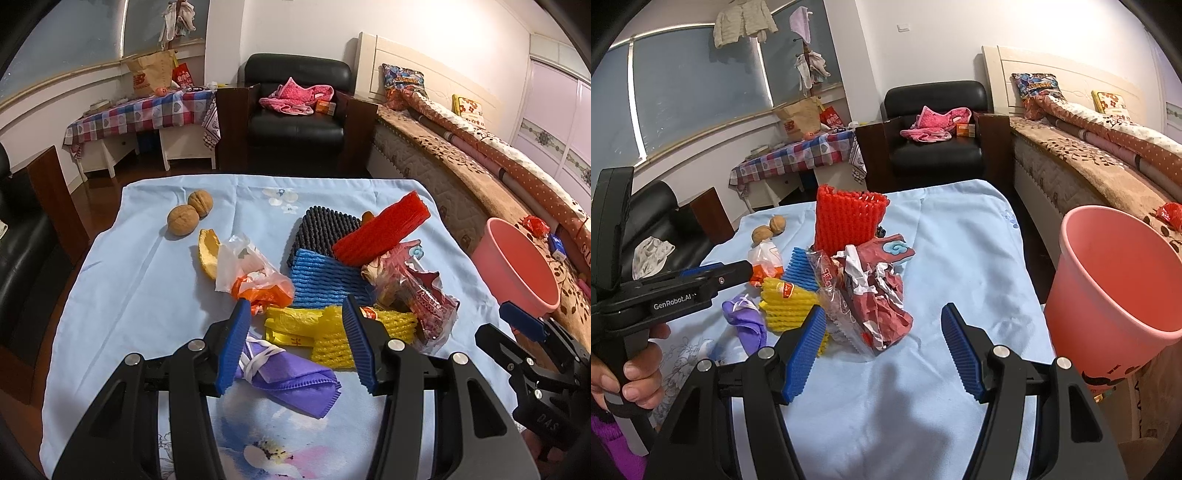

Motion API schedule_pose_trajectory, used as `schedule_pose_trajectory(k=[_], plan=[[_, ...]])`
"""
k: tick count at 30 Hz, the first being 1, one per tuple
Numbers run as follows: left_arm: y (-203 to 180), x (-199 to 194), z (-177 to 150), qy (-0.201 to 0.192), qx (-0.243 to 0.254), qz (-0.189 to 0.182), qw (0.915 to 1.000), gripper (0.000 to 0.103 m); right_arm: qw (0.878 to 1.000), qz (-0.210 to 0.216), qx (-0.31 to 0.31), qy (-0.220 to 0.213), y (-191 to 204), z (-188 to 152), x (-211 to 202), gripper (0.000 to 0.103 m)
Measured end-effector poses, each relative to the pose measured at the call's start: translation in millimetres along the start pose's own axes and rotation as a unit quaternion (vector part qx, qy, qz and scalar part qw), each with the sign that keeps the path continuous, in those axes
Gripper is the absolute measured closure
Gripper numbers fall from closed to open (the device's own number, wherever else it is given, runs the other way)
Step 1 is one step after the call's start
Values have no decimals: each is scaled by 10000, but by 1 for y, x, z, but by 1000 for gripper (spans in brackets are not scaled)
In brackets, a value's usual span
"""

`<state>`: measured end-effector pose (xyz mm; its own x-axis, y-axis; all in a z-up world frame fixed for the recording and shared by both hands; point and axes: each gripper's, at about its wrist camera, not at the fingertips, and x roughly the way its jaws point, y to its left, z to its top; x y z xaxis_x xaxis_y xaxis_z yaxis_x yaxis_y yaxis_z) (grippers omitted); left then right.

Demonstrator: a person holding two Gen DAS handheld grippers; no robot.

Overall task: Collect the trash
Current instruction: 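Grasp the yellow foam mesh net with the left tool while the right tool grasps the clear red-print wrapper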

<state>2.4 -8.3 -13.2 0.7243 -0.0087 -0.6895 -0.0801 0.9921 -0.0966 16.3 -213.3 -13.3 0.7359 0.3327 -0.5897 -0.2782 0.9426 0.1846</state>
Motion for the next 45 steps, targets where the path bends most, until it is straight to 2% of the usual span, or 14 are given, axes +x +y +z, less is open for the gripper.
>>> schedule_pose_trajectory(k=[7, 11, 18, 21, 25, 28, 31, 37, 38, 39, 40, 42, 45], plan=[[3, 1, -2, 36, -1, -186, 9998, 51, 10000, 10, 10, 22, 0, -1, 0, 38], [5, -3, -3, 21, 23, -584, 9983, 51, 10000, 10, 22, 25, -1, -1, 1, 38], [-5, -7, -7, 2, 470, -1058, 9933, 51, 9999, 22, 70, 71, -3, -2, 3, 38], [-12, -2, -8, 65, 694, -1104, 9914, 51, 9999, 40, 94, 106, -4, -2, 5, 38], [-15, 14, -5, 231, 919, -966, 9908, 51, 9998, 48, 123, 153, -5, -3, 7, 38], [-12, 28, -2, 414, 872, -985, 9904, 51, 9998, 38, 121, 184, -6, -4, 8, 38], [-8, 39, 3, 615, 741, -1193, 9882, 51, 9997, 41, 132, 223, -6, -4, 10, 38], [-8, 45, 7, 687, 728, -1527, 9832, 51, 9993, 80, 202, 312, -10, -4, 14, 38], [-9, 45, 7, 683, 777, -1586, 9819, 57, 9992, 91, 226, 329, -11, -4, 14, 38], [-11, 43, 6, 672, 816, -1619, 9811, 71, 9990, 104, 252, 345, -11, -4, 15, 38], [-13, 44, 4, 682, 871, -1645, 9801, 75, 9989, 114, 271, 355, -12, -4, 15, 38], [-14, 44, 3, 693, 872, -1686, 9794, 91, 9987, 139, 312, 374, -13, -4, 16, 38], [-13, 40, 0, 630, 857, -1696, 9798, 93, 9987, 183, 307, 362, -13, -2, 16, 43]])
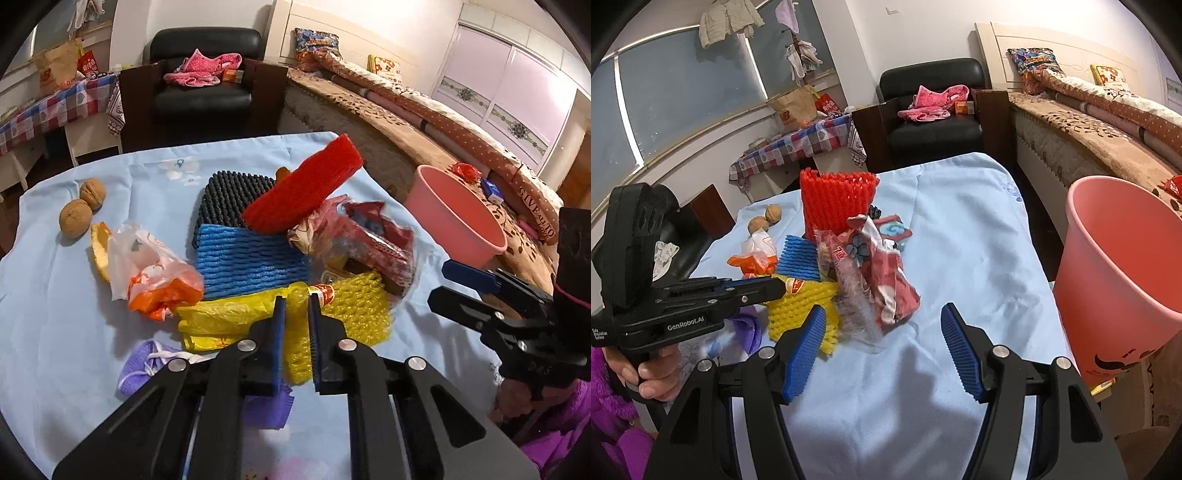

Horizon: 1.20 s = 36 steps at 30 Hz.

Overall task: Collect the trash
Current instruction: 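Grasp the yellow foam mesh net with the left tool while the right tool grasps the clear red-print wrapper, then lift and carry the mesh net and wrapper in both tools over the pink bucket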

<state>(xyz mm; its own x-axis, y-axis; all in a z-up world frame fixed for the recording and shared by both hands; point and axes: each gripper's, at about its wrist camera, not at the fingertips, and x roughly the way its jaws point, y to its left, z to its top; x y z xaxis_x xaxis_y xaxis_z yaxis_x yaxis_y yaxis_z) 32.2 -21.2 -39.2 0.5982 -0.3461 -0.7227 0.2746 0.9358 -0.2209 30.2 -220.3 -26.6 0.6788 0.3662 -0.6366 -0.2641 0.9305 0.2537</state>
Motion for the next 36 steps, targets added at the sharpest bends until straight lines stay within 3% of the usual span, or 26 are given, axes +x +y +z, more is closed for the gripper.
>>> schedule_pose_trajectory(k=[8, 12, 14, 19, 27, 36], plan=[[2, -10, -6, -49, -117, -30, 9999, 93, 9988, 466, -70, 122, 12, 7, 6, 65], [3, -12, -9, -43, -175, -21, 9998, 93, 9988, 350, -321, 142, 24, 10, 13, 71], [3, -15, -9, -62, -184, -12, 9998, 93, 9985, 348, -375, 184, 26, 12, 18, 81], [4, -26, -8, -156, -189, 17, 9997, 94, 9975, 539, -388, 244, 28, 11, 17, 84], [-4, -52, -1, -393, -131, 31, 9991, 94, 9959, 885, -43, -194, 15, 24, -25, 85], [-35, -63, 25, -715, 131, -147, 9972, 94, 9944, 544, 480, -773, -21, 38, -71, 84]])
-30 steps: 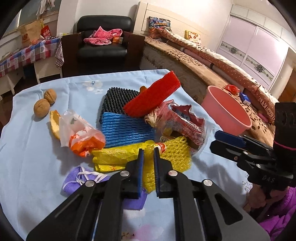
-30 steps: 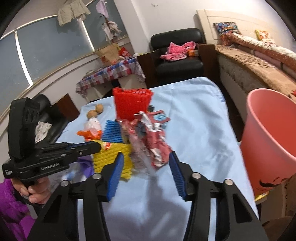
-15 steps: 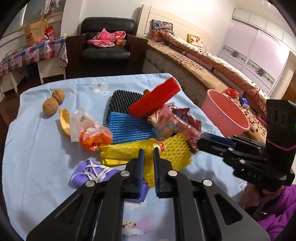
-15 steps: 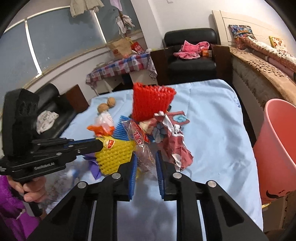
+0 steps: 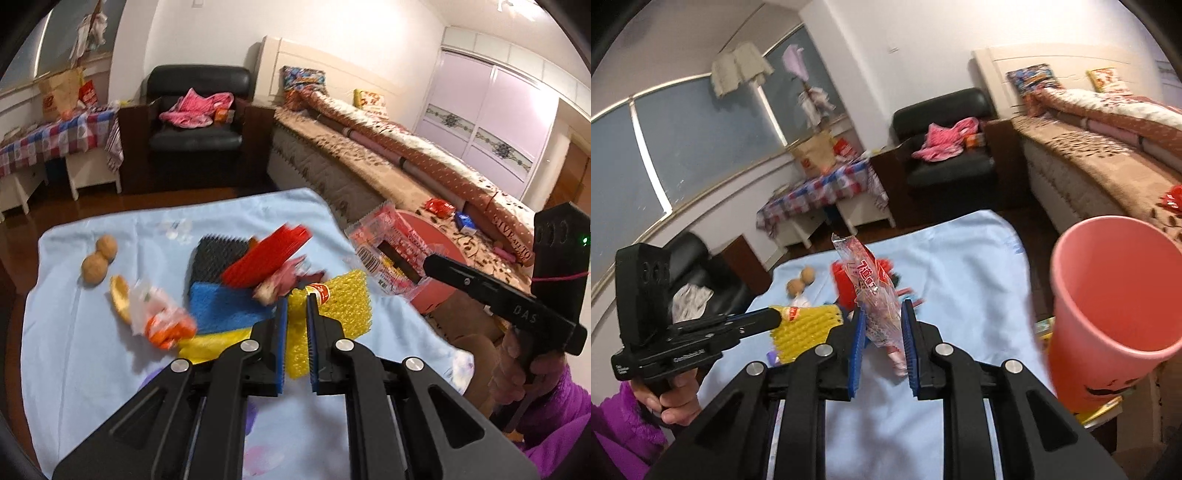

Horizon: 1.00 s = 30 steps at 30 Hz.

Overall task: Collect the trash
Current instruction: 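Lift and carry the mesh net and wrapper in both tools over the pink bucket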

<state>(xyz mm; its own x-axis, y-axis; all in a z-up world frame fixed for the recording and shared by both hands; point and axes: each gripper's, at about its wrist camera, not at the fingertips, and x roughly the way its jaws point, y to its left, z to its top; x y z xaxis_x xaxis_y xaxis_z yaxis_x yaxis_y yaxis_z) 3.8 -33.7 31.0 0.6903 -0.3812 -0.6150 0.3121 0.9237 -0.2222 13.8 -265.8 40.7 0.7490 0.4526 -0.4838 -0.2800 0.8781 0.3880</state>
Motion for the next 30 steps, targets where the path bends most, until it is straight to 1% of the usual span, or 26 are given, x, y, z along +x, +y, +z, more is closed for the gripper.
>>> schedule_pose_trajectory(k=[7, 11, 15, 18, 23, 30], plan=[[-31, 21, 27, -51, 95, -179, 9998, 94, 9970, -539, 418, -360, -36, 8, -31, 84], [-50, 39, 42, -36, 101, -342, 9994, 94, 9914, -1024, 595, -552, -63, 12, -52, 84], [-70, 63, 54, 39, 154, -427, 9990, 94, 9843, -1382, 866, -678, -91, 12, -64, 84], [-85, 77, 61, 77, 223, -430, 9988, 94, 9782, -1601, 1093, -738, -112, 10, -71, 84], [-111, 102, 72, 128, 354, -412, 9984, 94, 9703, -1919, 1252, -779, -138, 7, -74, 84], [-144, 138, 82, 282, 559, -307, 9976, 94, 9630, -2195, 1330, -823, -160, 1, -74, 84]])
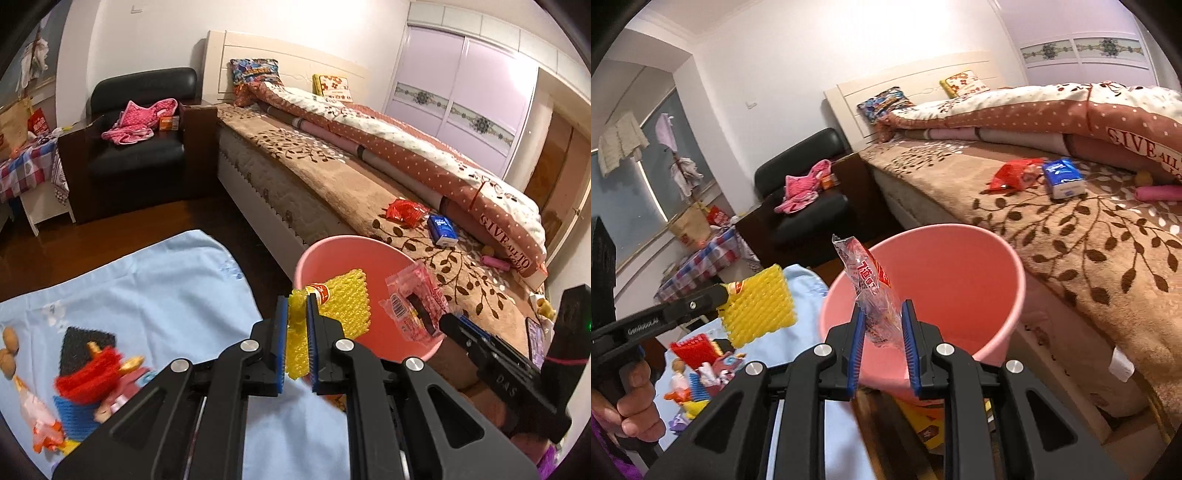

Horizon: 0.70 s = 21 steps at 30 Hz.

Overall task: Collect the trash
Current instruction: 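Lift and carry the mesh net and wrapper in both tools over the pink bucket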

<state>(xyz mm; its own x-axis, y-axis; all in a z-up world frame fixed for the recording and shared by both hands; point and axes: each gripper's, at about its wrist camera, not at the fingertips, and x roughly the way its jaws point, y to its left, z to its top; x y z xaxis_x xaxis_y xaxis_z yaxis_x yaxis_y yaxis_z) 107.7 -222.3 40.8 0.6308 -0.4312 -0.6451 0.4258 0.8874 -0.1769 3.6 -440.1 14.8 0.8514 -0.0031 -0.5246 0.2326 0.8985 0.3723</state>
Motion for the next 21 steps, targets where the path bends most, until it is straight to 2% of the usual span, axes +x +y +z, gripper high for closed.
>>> schedule_pose_trajectory(k=[8, 21], plan=[[-31, 42, 5, 237, 284, 126, 9992, 94, 9997, -224, 117, -3, -21, 0, 13, 83], [-41, 79, 6, 476, 252, 206, 9983, 94, 9986, -405, 251, 214, -38, -4, 39, 83]])
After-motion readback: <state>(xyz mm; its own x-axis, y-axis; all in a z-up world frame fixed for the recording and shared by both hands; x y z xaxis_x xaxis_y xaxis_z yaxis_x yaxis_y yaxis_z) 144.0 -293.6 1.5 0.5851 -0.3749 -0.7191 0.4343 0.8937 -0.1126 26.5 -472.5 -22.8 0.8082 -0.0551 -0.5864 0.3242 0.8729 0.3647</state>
